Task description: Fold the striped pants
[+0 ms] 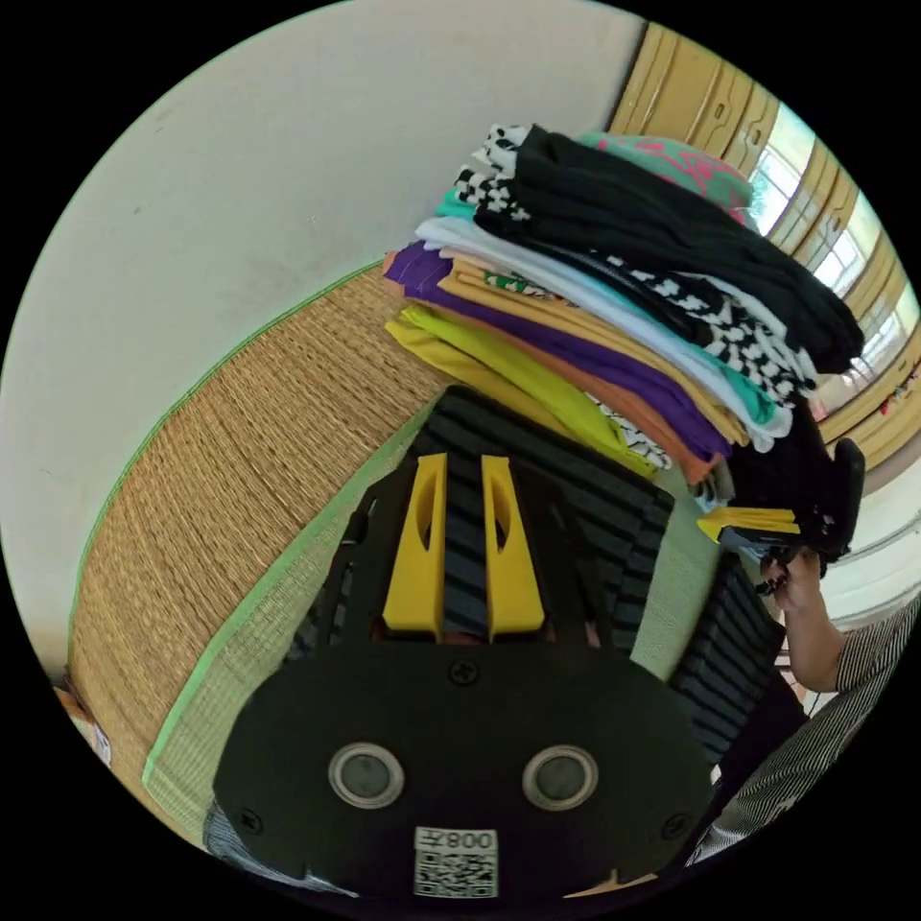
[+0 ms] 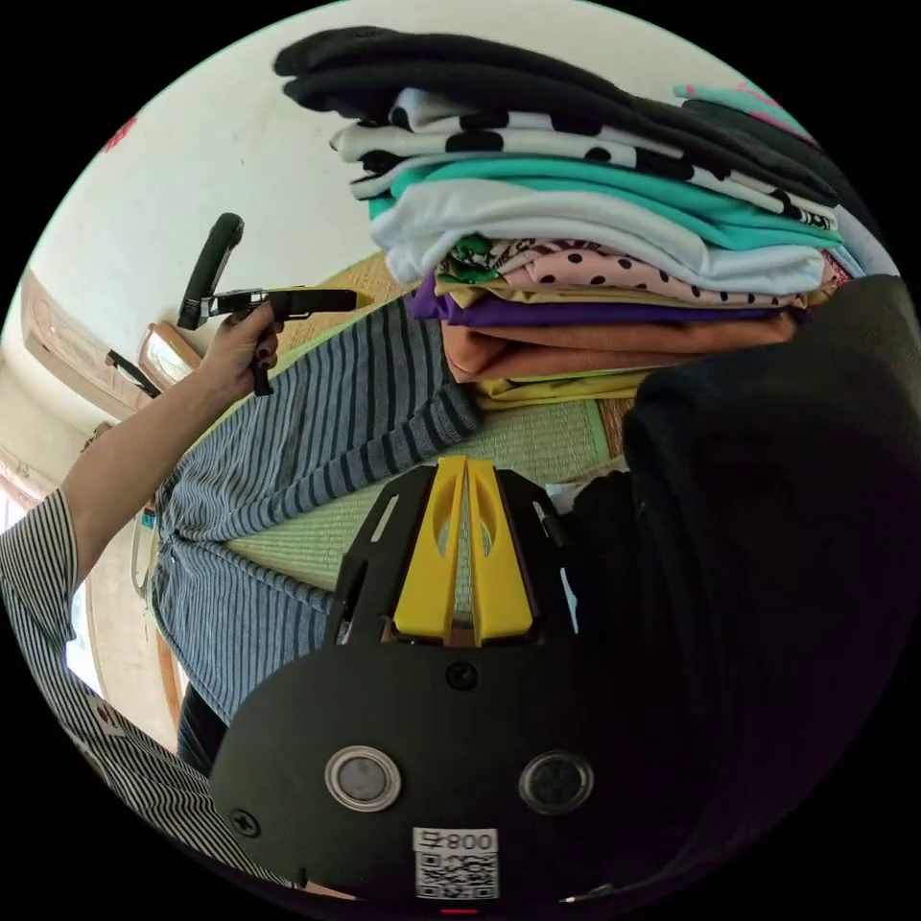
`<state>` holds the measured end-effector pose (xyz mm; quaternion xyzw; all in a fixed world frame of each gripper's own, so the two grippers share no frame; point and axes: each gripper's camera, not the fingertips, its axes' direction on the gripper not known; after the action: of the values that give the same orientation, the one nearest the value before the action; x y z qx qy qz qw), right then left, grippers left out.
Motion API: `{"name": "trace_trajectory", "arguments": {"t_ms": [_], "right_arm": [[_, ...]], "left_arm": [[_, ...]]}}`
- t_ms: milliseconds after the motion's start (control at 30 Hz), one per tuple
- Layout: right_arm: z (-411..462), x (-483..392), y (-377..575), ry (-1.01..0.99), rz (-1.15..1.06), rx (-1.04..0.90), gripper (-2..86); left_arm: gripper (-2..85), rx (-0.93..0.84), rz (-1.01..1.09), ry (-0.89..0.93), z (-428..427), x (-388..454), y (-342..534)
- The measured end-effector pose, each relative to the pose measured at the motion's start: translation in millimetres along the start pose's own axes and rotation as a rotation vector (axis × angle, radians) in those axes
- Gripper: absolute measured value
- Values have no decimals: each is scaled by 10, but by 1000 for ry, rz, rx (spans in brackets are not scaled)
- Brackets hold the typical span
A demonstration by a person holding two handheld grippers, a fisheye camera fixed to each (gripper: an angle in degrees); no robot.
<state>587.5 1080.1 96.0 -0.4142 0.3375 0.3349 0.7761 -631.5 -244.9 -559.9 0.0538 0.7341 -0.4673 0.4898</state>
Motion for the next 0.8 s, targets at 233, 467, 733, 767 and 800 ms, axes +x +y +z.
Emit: {"name": "trace_trajectory", "arguments": {"t_ms": [233, 467, 733, 767, 800], "right_arm": [[-567, -179, 947, -8, -41, -86, 71], [-778, -256, 1825, 111, 96, -320, 83], [-855, -528, 1784, 122, 73, -347, 35], [-909, -556, 1767, 119, 66, -333, 32], [-1032, -595, 1733, 100, 62, -292, 29]], "left_arm": [[100, -75, 224, 445, 47, 762, 760], [85, -274, 362, 385, 362, 1435, 1289], [25, -292, 334, 297, 240, 1428, 1773], [23, -269, 334, 293, 161, 1406, 1854], [23, -260, 332, 289, 129, 1391, 1897]]}}
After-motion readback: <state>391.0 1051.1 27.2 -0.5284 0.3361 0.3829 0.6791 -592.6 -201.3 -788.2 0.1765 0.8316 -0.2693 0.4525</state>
